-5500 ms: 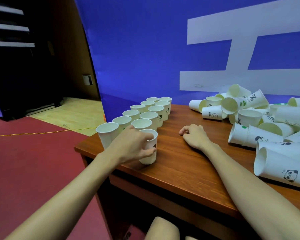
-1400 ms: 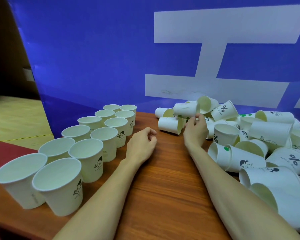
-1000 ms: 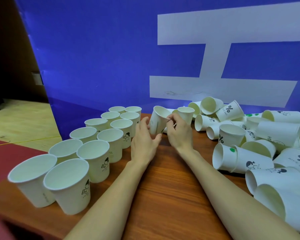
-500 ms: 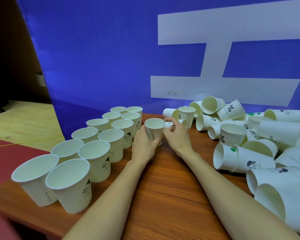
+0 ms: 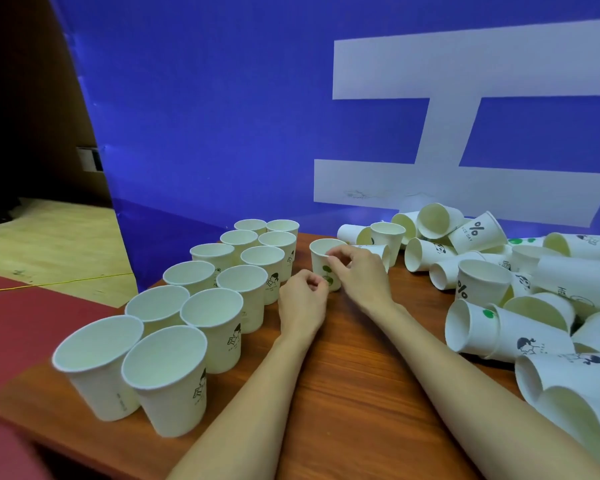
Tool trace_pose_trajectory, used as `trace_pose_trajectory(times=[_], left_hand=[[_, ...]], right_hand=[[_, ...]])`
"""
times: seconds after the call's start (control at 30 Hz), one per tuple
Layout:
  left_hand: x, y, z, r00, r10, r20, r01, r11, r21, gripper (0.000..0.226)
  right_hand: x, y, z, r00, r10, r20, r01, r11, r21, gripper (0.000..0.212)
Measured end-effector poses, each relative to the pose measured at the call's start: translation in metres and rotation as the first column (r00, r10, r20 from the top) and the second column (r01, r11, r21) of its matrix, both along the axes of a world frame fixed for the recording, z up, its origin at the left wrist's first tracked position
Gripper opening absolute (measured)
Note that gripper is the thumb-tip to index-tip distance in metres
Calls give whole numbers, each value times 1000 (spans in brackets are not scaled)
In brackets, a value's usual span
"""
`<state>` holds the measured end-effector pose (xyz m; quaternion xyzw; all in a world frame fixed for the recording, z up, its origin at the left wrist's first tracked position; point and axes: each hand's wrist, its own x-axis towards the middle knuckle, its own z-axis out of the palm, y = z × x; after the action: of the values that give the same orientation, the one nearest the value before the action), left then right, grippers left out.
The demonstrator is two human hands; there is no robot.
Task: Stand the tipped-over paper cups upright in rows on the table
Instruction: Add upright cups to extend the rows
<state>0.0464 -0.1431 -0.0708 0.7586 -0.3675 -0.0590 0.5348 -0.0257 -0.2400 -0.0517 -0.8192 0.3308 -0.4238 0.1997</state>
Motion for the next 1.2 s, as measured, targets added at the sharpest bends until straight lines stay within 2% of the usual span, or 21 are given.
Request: trace_pose_trajectory(times=[0.2, 0.43, 0.73, 0.87, 1.07, 1.2], left_hand=[[4, -5, -1, 998, 12, -59, -15, 998, -54, 11], [6, -8, -4, 993, 65, -103, -73, 994, -82, 16], [5, -9, -4, 992, 59, -108, -68, 994, -81, 16], [5, -9, -2, 994, 62, -92, -70, 993, -93, 16], [5, -8, 0, 994, 45, -95, -52, 996, -77, 16], [4, -6, 1, 997, 37, -61, -41, 997, -72, 17]], right_hand=[[31, -16, 21, 988, -57, -147, 61, 998, 22, 18], [62, -26, 19, 975, -144, -168, 155, 987, 51, 17], [67, -37, 19, 978, -169, -124, 182, 978, 102, 18], [55, -33, 17, 984, -177, -32, 179, 977, 114, 32], [10, -28, 20, 927, -343, 155, 329, 938, 107, 36], [-14, -26, 7, 901, -400, 166, 372, 912, 173, 35]])
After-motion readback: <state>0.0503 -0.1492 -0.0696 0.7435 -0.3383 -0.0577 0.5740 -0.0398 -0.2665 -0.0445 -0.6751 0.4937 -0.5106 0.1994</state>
